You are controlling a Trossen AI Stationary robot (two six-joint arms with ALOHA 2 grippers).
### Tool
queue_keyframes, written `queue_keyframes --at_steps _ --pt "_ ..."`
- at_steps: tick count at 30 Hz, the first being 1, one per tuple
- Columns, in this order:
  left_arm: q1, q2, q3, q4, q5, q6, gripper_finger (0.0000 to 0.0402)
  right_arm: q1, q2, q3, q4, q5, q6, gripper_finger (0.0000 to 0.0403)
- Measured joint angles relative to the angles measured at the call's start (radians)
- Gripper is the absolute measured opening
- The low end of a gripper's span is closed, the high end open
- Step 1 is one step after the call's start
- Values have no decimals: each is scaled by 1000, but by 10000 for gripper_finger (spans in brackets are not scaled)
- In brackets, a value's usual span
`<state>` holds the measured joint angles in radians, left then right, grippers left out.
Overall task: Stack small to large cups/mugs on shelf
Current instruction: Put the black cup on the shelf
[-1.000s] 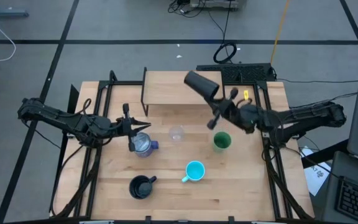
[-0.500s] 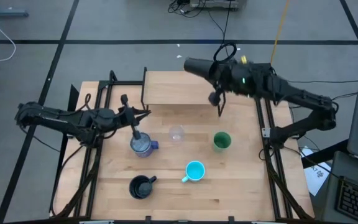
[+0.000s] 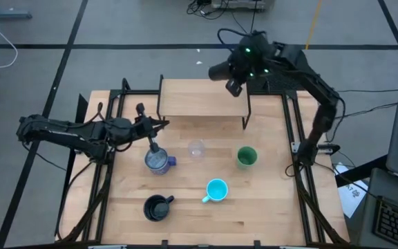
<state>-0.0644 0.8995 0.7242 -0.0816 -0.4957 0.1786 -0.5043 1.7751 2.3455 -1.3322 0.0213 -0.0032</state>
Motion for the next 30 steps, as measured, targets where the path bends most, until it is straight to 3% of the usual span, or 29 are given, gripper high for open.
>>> queue_keyframes --at_steps 15,30 --pt "7 0 0 -1 0 -1 21 -222 137 6 -184 -36 -122 0" --pt "12 -1 0 7 0 10 21 -219 134 -43 -235 -58 -110 0"
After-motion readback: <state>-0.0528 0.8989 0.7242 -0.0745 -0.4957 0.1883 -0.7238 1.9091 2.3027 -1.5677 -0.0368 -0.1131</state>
